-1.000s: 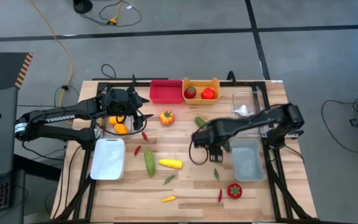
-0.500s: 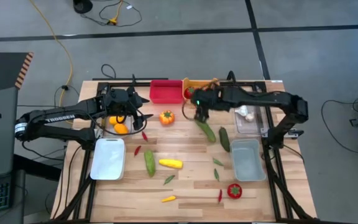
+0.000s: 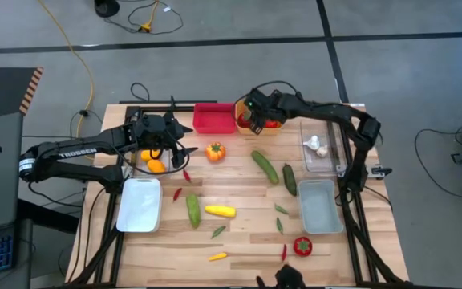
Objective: Sort produce into baskets
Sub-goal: Put the red tomato into the yellow bin
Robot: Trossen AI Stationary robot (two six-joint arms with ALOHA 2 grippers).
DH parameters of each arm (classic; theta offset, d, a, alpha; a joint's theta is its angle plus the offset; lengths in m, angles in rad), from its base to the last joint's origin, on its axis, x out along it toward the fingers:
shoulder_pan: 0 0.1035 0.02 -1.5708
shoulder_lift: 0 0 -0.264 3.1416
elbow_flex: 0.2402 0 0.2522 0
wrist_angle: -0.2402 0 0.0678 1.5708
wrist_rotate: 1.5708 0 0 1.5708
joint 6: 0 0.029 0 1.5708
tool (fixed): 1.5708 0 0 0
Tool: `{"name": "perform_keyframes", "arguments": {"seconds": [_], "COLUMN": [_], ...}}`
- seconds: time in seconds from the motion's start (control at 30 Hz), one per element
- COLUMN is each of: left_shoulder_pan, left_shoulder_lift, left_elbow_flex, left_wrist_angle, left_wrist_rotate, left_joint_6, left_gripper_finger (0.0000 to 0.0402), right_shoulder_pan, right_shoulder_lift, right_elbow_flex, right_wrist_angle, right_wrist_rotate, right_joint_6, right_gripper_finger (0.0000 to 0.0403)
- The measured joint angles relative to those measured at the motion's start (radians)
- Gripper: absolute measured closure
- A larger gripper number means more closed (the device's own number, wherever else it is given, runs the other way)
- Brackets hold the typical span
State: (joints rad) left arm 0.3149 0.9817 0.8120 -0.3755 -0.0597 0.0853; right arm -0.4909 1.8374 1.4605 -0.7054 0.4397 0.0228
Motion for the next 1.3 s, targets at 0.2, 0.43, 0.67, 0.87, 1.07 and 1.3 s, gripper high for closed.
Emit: {"name": "perform_keyframes", "arguments": {"seconds": [0.2,0.43,0.67,0.87,1.07,1.3], "left_shoulder_pan": [0.0,0.0,0.0,0.0,0.0,0.0], "left_shoulder_lift": [0.0,0.0,0.0,0.0,0.0,0.0], "left_elbow_flex": [0.0,0.0,0.0,0.0,0.0,0.0], "left_wrist_angle": [0.0,0.0,0.0,0.0,0.0,0.0], "left_wrist_rotate": [0.0,0.0,0.0,0.0,0.0,0.0], "left_joint_6": [0.001,0.003,0.004,0.004,0.003,-0.005], "left_gripper_finger": [0.0084,0.0084,0.0084,0.0084,0.0084,0.0084], "right_shoulder_pan": [-0.053,-0.081,-0.082,-0.081,-0.08,-0.08], "right_shoulder_lift": [0.046,0.05,0.048,0.048,0.048,0.048], "right_elbow_flex": [0.0,-0.001,-0.001,-0.001,-0.001,-0.001], "right_wrist_angle": [0.045,0.076,0.076,0.078,0.078,0.076], "right_wrist_rotate": [-0.005,-0.027,-0.051,-0.051,-0.052,-0.052], "right_joint_6": [-0.005,-0.026,-0.021,-0.024,-0.024,-0.023], "right_gripper_finger": [0.0116,0.0116,0.0116,0.0115,0.0065,0.0008]}}
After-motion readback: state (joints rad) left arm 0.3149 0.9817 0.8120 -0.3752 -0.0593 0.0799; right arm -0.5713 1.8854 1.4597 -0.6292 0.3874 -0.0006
